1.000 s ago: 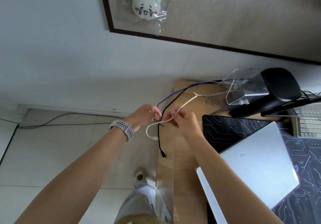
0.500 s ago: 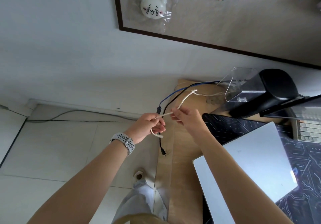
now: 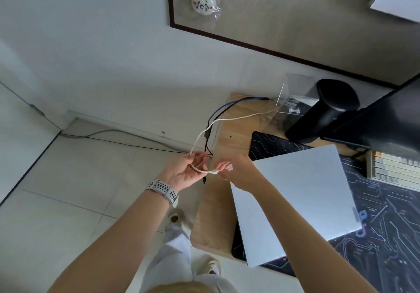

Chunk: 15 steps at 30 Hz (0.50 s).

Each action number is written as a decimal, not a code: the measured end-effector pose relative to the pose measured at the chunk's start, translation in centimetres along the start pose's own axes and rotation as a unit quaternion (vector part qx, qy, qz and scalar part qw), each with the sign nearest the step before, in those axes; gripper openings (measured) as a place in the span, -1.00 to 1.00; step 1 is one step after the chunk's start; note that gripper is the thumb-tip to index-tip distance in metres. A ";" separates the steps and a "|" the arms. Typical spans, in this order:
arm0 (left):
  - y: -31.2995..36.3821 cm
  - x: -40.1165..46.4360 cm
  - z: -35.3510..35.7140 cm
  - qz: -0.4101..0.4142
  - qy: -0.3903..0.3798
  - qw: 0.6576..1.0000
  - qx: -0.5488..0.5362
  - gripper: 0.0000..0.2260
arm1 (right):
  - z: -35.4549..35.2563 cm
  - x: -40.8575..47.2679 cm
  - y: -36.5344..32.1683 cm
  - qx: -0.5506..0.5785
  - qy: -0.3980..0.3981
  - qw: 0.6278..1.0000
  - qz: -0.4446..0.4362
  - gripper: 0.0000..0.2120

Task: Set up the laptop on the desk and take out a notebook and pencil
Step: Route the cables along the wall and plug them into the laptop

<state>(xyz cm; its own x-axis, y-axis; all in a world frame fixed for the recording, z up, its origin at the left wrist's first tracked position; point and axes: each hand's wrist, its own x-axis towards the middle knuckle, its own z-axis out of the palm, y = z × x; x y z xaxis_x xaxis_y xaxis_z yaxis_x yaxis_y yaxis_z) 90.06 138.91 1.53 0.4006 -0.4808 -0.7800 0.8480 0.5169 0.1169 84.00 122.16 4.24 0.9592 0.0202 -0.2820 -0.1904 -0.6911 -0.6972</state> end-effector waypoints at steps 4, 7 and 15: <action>-2.4 -1.3 -1.3 0.039 0.014 0.992 -0.118 -0.86 | 0.2 -2.7 0.0 -0.037 0.028 0.997 -0.068 -0.90; -3.7 -1.2 -1.9 0.074 0.042 0.989 -0.120 -0.82 | 0.5 -4.1 0.0 -0.020 0.053 0.994 -0.096 -0.88; -6.1 -1.4 -1.2 0.090 0.065 0.988 -0.106 -0.84 | 0.2 -4.9 -0.5 0.010 0.044 0.994 -0.100 -0.87</action>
<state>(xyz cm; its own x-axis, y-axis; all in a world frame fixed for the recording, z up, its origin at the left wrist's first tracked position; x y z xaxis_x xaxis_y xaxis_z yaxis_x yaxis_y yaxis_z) 83.95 137.29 1.22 0.4784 -0.2798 -0.8324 0.6704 0.7286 0.1404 79.35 122.58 5.82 0.9926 0.0917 -0.0792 0.0018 -0.6648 -0.7471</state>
